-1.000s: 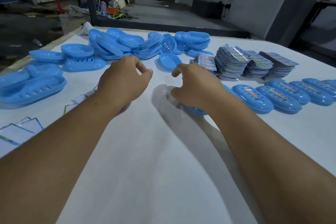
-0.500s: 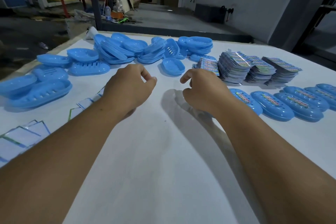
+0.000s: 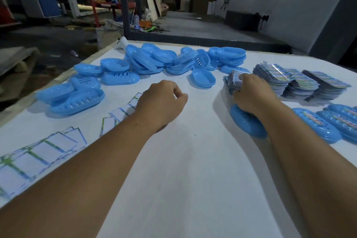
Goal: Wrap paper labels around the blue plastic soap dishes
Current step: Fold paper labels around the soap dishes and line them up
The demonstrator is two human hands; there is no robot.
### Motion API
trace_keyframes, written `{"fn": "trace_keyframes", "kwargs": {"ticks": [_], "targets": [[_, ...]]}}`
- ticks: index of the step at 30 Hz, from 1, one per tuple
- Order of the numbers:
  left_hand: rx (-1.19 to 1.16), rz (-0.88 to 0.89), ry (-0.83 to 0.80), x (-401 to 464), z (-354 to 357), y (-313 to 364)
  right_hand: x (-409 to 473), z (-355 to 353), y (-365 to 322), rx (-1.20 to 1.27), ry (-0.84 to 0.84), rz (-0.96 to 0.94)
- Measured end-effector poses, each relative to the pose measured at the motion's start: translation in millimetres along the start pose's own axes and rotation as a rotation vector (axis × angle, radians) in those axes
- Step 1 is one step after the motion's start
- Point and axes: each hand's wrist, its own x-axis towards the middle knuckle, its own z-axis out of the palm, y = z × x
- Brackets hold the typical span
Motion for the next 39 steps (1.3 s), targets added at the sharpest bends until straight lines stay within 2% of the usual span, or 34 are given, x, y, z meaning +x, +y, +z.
{"fn": "trace_keyframes", "kwargs": {"ticks": [5, 9, 12, 16, 19, 26, 29, 33, 35, 39], "targets": [[0.076, 0.021, 0.051, 3, -5, -3, 5, 3, 2, 0.027, 0.011, 0.003], [0.347, 0.030, 0.300, 14, -28, -23, 4, 2, 1, 0.020, 0.023, -0.034], [0.525, -0.105, 0.263, 22, -49, -44, 2, 1, -4, 0.037, 0.032, -0.076], [0.636, -0.286, 0.173, 17, -65, -63, 0, 0, -12, 0.039, 0.033, -0.115], [0.608, -0.308, 0.141, 12, -72, -69, -2, -1, -15, 0.056, 0.037, -0.138], [0.613, -0.262, 0.186, 6, -80, -73, -9, -3, -27, 0.193, 0.087, -0.207], [0.604, -0.198, 0.215, 6, -81, -62, -15, -3, -32, 0.248, 0.097, -0.258], [0.574, -0.015, 0.332, 7, -81, -32, -24, -1, -40, 0.341, 0.094, -0.323], [0.469, 0.077, 0.413, 8, -79, -19, -27, 0, -42, 0.378, 0.077, -0.329], [0.071, 0.227, 0.515, 13, -68, 2, -32, 3, -46, 0.470, 0.029, -0.344]]}}
